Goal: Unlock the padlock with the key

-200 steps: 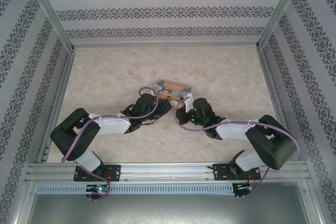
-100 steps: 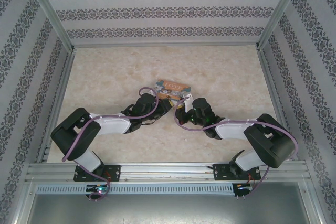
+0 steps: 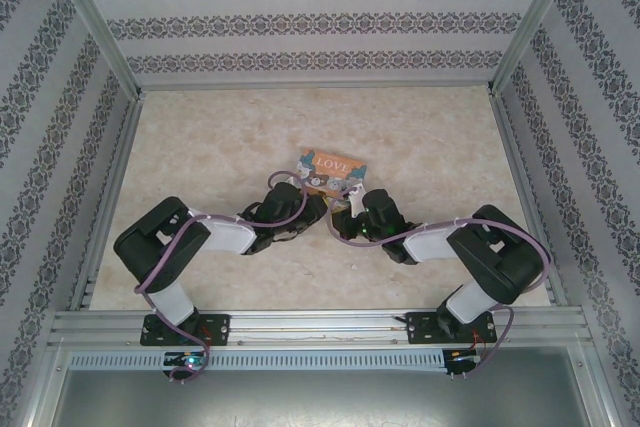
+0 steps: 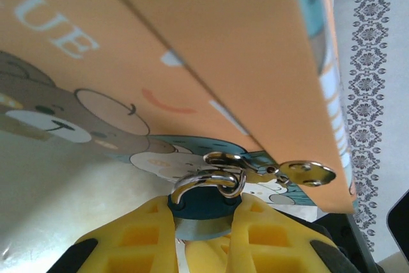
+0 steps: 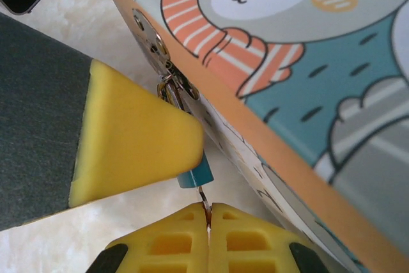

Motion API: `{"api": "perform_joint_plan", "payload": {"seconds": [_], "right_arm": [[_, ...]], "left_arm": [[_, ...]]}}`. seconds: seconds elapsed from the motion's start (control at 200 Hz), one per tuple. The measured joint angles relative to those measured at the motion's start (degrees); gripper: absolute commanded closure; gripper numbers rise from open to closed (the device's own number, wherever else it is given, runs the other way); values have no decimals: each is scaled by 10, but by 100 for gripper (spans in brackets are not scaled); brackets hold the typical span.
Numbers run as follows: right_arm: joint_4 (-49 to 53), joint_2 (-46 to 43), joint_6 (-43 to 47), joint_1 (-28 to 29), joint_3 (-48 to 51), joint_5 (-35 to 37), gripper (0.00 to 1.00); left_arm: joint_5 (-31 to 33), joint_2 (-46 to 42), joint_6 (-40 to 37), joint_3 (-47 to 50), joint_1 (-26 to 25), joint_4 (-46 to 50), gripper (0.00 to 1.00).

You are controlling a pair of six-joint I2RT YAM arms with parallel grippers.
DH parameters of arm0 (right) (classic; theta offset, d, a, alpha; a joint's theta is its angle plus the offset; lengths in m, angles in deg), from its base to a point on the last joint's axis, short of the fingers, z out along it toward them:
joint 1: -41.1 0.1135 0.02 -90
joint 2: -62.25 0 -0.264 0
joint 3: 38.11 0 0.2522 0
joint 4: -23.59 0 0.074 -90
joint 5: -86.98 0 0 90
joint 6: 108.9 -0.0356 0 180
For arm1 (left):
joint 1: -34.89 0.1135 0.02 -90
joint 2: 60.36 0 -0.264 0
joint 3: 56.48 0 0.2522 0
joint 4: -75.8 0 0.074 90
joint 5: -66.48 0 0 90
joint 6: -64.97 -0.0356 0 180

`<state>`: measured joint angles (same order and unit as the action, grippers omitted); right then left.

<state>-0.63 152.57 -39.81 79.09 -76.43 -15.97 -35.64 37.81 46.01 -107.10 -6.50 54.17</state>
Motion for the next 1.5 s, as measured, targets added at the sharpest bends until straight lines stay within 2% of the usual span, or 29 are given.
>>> {"api": "perform_joint_plan", "payload": {"seconds": [0.48, 0.959, 1.269, 1.499], "right_arm": [[-16, 29, -13, -4, 7, -3, 100], [-30, 33, -20, -4, 15, -18, 100], [-51, 30, -35, -8, 19, -28, 100], [-51, 22, -45, -8, 21, -32, 100]], "left_arm": [[-12, 39, 12, 4, 0, -38, 94], [-16, 37, 8, 11, 0, -40, 70], [-47, -12, -5, 42, -1, -36, 57], [-38, -137, -47, 64, 3, 20, 47]]}}
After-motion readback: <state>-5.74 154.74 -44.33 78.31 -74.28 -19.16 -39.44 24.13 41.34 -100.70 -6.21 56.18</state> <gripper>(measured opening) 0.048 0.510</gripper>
